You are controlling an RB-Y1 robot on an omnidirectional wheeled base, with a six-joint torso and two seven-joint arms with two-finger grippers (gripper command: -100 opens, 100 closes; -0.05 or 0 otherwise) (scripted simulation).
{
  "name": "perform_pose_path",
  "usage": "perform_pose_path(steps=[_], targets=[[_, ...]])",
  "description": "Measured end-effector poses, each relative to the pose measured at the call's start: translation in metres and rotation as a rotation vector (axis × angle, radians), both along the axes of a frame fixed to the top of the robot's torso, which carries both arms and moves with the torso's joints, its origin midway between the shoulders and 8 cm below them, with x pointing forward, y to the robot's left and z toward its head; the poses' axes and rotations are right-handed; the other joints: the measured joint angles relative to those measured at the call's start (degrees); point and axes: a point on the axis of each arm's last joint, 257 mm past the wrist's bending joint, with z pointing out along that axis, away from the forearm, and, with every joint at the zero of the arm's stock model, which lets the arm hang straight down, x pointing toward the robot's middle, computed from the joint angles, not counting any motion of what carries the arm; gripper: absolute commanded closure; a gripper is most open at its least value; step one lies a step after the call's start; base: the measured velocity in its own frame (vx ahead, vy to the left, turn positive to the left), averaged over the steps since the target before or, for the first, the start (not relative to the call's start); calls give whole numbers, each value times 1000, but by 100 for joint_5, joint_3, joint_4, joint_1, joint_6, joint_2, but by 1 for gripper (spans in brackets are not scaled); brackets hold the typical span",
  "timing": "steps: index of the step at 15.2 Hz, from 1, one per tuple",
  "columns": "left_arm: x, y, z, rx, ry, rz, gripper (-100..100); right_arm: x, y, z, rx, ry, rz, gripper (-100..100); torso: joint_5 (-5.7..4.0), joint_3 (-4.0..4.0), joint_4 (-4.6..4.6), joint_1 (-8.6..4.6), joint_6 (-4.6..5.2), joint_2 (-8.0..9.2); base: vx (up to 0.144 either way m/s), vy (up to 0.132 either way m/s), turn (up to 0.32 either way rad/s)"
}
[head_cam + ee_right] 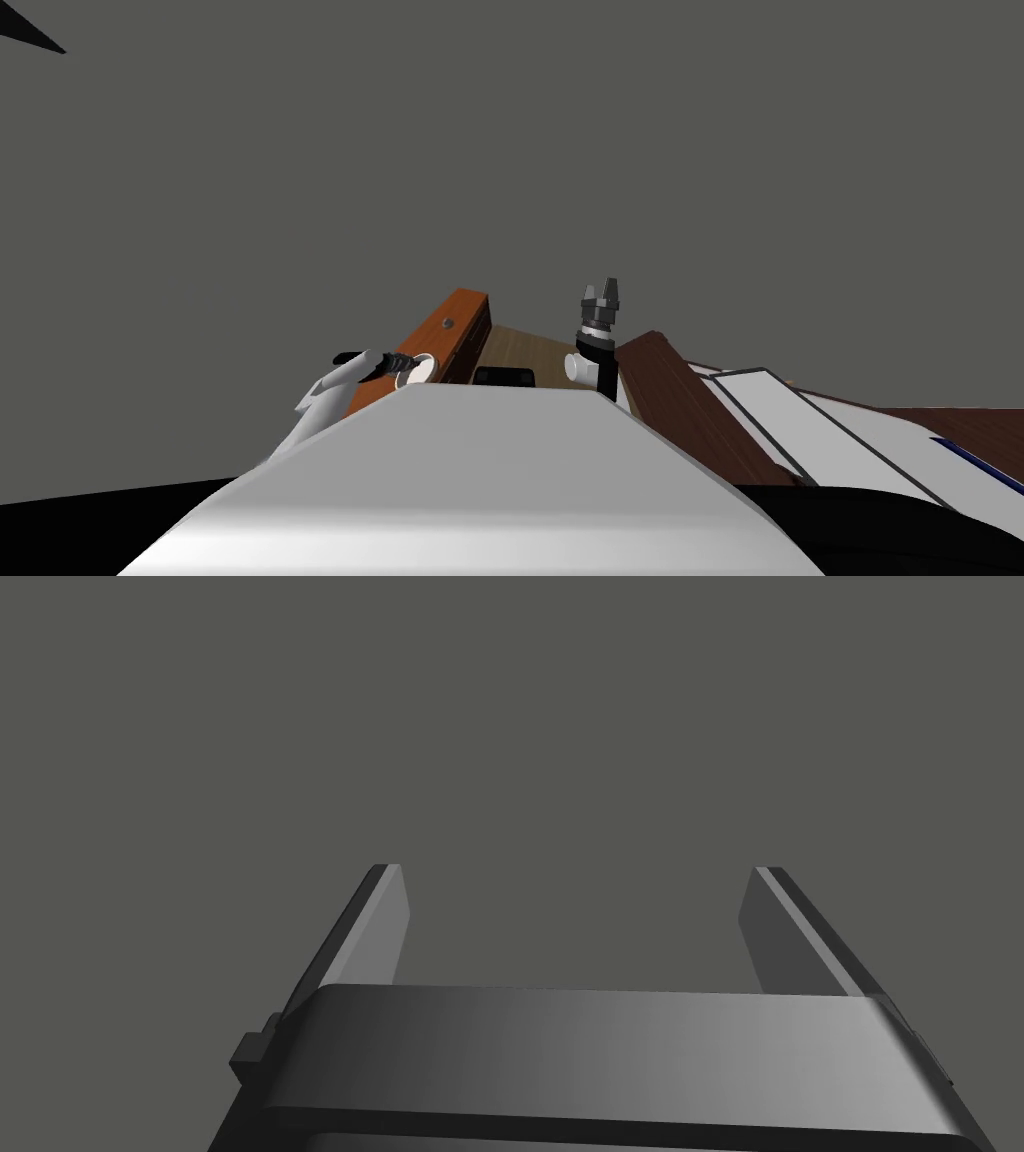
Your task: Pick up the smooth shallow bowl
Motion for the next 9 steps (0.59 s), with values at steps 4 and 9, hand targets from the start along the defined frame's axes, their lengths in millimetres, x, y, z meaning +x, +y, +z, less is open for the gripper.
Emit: perform_pose_path(steps=[4,9], targets=[[-27,2,-6,-29,78,0,-100,0,0,0,0,0,0,0,-2,5,1,-10,-2,9,51,47,-78],[-61,1,-13,-58,184,-3,-100,0,0,0,0,0,0,0,-4,7,2,-22,-1,13,42,21,-95]])
